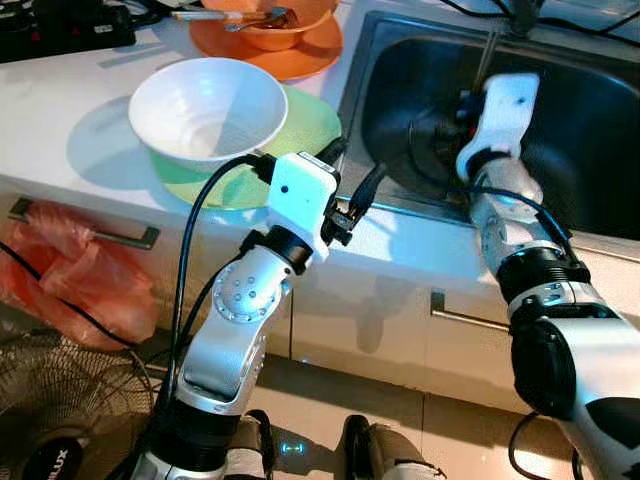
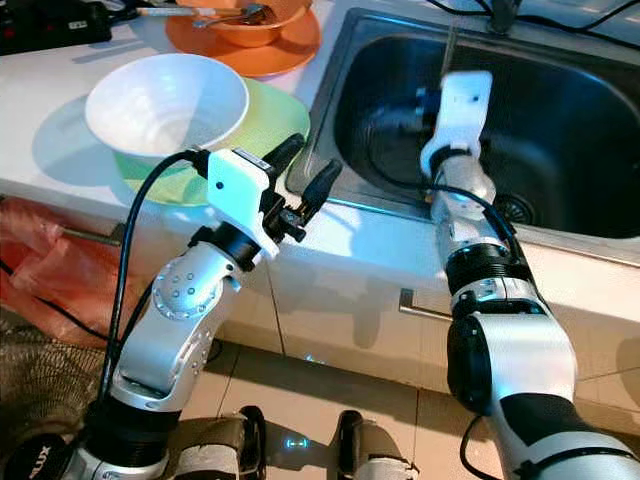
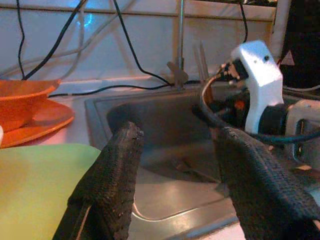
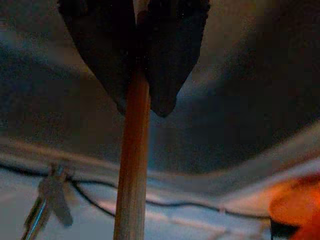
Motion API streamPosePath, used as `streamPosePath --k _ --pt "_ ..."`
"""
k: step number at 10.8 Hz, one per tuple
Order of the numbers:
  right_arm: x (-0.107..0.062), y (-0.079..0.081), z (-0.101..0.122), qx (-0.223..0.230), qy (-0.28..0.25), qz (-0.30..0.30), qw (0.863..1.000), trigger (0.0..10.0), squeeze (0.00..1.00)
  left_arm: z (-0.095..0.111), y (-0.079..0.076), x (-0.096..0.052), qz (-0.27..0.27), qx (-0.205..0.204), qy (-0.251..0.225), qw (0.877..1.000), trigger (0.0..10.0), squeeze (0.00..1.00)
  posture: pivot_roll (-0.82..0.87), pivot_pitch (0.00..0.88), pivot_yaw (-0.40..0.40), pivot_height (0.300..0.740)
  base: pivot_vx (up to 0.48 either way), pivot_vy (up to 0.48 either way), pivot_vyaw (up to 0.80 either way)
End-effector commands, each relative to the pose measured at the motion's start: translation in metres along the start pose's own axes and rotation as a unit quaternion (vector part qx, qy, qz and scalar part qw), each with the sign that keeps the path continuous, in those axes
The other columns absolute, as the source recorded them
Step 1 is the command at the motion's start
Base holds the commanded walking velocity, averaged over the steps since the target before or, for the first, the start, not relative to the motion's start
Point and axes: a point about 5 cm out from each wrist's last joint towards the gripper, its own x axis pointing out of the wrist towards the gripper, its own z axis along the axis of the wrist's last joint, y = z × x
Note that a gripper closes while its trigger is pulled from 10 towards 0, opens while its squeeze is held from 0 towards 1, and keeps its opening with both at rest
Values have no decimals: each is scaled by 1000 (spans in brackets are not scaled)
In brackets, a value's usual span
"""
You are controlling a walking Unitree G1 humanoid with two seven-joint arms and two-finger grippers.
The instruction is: Kitchen organization
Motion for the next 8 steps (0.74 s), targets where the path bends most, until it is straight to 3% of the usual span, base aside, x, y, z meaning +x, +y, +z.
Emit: streamPosePath --k 1,2,4,5,7,8 --pt "0 -4 -2 -12 15 -2 1000 10000 0 -1 -5 0 -11 -6 4 1000 10000 0 134 241 -54 740 0 0 0" --pt "1 -6 -1 -9 19 -6 1000 10000 0 -1 -4 0 -10 -5 4 1000 10000 0 133 243 -55 740 0 0 0" --pt "2 -7 0 -8 23 -4 1000 10000 875 -1 -3 0 -10 -6 5 1000 10000 0 131 245 -55 740 0 0 0" --pt "2 -7 0 -10 26 -4 1000 10000 851 -1 -4 0 -10 -6 6 1000 10000 0 132 245 -55 740 0 0 0" --pt "3 -7 0 -11 28 -2 1000 10000 1000 -1 -4 0 -9 -5 7 1000 10000 0 133 247 -56 740 0 0 0" --pt "3 -7 1 -12 27 -2 1000 10000 847 -1 -3 0 -9 -5 7 1000 10000 0 134 248 -56 740 0 0 0"
